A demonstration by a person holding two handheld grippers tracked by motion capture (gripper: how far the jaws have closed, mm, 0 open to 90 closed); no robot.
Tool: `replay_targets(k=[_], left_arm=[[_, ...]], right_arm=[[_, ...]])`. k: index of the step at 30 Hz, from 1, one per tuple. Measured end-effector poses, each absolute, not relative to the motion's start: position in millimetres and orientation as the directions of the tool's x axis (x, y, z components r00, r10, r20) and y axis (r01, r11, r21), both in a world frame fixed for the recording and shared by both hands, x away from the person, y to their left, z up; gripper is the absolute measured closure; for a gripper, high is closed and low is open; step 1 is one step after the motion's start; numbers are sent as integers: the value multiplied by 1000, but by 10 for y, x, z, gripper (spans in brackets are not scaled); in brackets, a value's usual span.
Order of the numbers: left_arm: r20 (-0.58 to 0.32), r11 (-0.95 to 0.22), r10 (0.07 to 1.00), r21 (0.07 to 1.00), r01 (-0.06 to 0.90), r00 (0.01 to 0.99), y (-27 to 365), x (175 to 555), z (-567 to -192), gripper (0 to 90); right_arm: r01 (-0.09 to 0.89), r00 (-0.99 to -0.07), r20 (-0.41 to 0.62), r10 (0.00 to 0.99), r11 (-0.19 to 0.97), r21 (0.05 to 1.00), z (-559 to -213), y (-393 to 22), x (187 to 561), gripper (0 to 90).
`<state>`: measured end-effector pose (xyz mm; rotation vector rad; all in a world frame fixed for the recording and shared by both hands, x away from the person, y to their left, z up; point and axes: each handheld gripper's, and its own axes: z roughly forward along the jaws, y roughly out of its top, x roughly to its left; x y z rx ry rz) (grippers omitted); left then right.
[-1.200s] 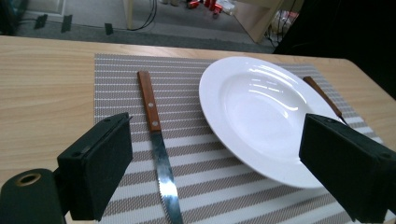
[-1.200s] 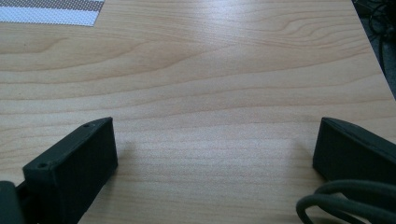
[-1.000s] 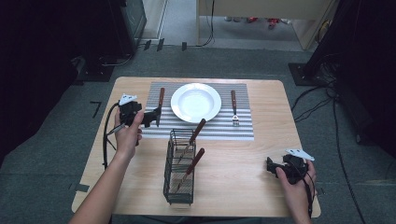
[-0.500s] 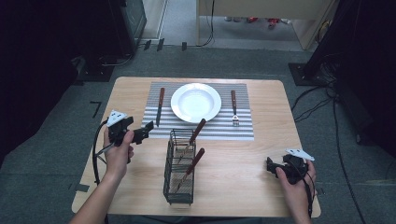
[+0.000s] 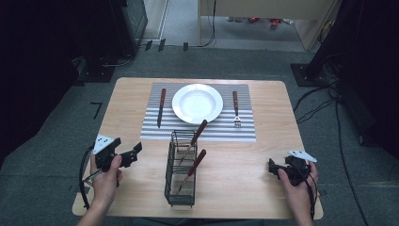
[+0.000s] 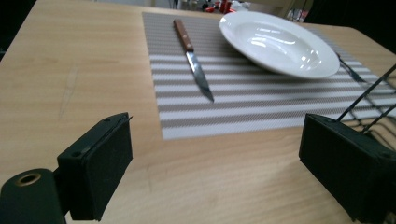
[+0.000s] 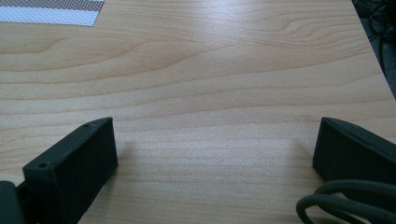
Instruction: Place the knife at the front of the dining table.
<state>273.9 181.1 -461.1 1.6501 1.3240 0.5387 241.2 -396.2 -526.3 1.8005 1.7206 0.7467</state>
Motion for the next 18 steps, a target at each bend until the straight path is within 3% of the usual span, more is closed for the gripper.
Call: replay_targets(k=[7,9,18], left_arm=[[-161,-10,952,833,554,260,2028,2610,-4867,98],[-103,-43,969,825,563,225,2069,2582,-4929,98],[-20,-101,984,759,643,178,2116,2652,-5165,101]], right_arm=[[703,34,28,999,-43,710,-5263,-3962,2412,0],[703,34,28,999,-44,710,-5262,-3962,2412,0],[703,34,28,999,-44,710,-5263,-3962,2412,0]])
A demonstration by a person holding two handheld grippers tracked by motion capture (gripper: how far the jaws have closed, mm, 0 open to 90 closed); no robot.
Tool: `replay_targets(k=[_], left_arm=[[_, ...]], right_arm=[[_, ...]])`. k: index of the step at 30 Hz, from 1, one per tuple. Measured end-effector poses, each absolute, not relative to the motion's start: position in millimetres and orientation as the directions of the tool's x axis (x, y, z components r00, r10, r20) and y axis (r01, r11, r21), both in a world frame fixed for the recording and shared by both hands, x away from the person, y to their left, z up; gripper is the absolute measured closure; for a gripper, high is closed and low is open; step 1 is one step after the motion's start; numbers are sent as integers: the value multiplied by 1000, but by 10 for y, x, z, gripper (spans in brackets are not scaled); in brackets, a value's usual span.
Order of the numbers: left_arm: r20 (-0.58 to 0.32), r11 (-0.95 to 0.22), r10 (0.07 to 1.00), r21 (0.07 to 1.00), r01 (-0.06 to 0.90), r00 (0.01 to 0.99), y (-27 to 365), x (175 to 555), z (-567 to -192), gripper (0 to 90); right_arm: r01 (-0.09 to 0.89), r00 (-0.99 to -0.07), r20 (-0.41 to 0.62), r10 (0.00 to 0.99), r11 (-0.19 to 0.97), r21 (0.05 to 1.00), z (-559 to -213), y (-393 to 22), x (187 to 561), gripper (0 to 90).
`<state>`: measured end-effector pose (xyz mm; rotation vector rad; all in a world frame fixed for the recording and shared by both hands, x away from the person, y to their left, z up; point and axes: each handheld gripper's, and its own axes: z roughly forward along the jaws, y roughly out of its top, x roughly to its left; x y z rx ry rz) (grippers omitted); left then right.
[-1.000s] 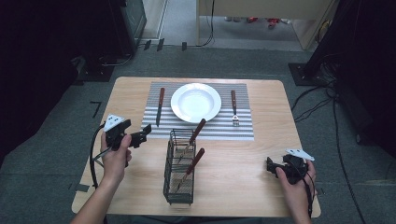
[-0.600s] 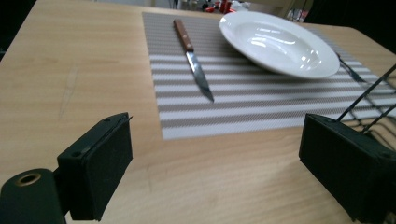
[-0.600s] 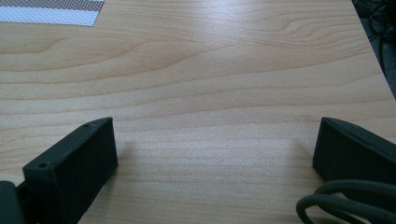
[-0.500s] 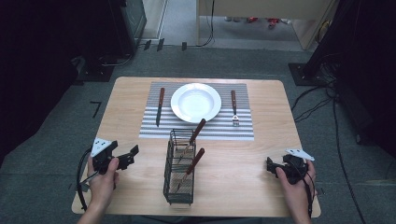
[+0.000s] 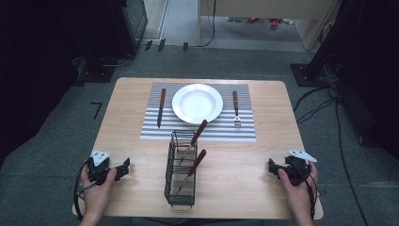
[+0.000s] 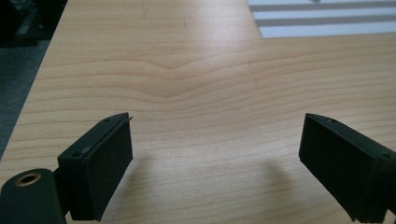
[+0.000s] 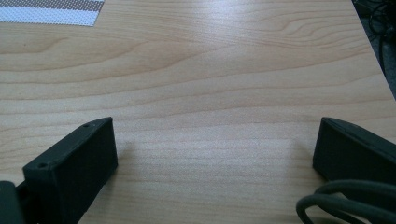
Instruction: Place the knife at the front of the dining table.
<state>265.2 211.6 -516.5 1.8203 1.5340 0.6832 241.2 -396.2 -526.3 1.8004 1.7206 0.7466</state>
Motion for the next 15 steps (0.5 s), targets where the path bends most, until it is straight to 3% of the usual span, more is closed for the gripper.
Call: replay_targets(k=[6,15], left_arm=[[21,-143,982,733,665,189,2033,2688,-5182,101],[1,-135,981,726,674,196,2014,2750,-5185,94]], right_arm=[[703,34,28,999,-43,710,-5263,-3962,2412,0],[703,34,28,999,-43,710,-5263,-3962,2411,0]])
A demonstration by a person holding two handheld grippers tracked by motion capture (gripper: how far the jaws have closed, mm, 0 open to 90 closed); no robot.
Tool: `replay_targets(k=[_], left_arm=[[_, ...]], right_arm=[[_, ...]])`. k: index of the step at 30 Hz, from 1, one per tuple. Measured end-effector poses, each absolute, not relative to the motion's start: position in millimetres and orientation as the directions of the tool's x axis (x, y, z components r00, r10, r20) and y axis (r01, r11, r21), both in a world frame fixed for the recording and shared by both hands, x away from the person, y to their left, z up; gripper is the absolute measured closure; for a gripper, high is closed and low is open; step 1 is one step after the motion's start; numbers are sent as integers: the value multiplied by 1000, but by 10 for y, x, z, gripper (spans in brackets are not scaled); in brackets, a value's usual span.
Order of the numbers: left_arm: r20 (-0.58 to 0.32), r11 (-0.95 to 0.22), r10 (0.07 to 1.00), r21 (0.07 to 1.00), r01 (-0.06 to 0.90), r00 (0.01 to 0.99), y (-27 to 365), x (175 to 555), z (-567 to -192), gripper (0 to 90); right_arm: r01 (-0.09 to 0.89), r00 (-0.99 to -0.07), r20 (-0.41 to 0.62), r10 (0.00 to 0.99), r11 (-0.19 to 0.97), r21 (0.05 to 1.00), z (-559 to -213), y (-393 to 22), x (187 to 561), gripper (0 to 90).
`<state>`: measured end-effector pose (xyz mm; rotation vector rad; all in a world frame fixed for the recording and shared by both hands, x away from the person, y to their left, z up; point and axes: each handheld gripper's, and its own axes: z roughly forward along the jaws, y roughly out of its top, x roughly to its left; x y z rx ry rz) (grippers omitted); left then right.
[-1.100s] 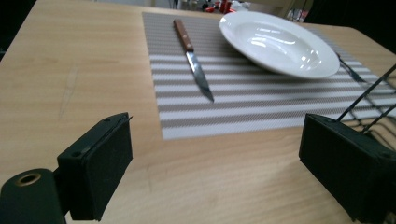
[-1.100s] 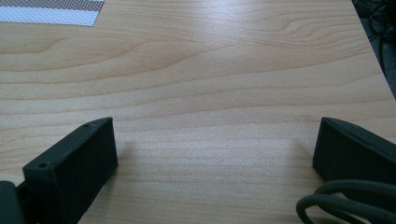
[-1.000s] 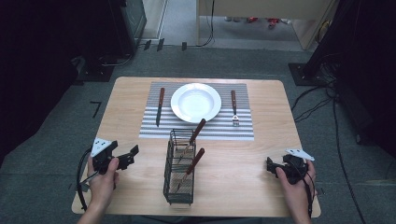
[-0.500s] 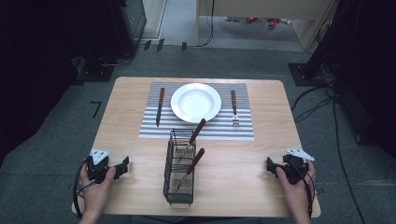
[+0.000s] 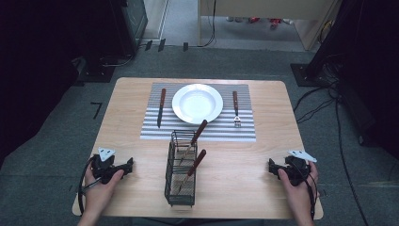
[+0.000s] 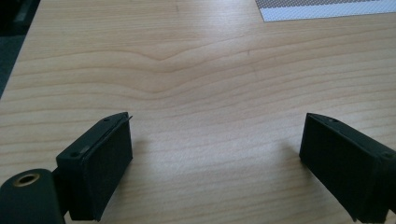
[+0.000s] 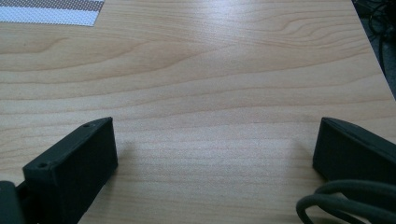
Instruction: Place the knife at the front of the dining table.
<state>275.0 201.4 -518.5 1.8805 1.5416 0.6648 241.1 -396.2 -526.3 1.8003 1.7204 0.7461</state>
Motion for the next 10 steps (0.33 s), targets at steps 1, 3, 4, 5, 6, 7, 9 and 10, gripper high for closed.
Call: replay_targets(k=[1,3,4,5,6,7,9,10], left_arm=[[1,-136,981,726,674,196,2014,2752,-5185,92],[2,-139,980,725,674,200,2015,2758,-5184,90],[2,-139,980,726,674,200,2016,2759,-5185,89],[2,-139,980,726,674,201,2016,2760,-5185,89],[2,-139,980,726,674,201,2015,2760,-5185,90],[2,-140,980,726,674,201,2016,2762,-5185,89],[2,-140,980,725,674,201,2016,2763,-5184,89],[2,-140,980,726,674,201,2015,2763,-5185,89]], right_arm=[[703,34,28,999,-43,710,-5263,-3962,2411,0],[703,34,28,999,-43,710,-5263,-3962,2411,0],[703,34,28,999,-43,710,-5263,-3961,2411,0],[703,34,28,999,-43,710,-5263,-3962,2411,0],[703,34,28,999,-43,710,-5263,-3961,2411,0],[703,34,28,999,-43,710,-5263,-3961,2411,0],[703,33,27,999,-43,710,-5263,-3962,2411,0],[703,34,28,999,-44,710,-5263,-3961,2411,0]])
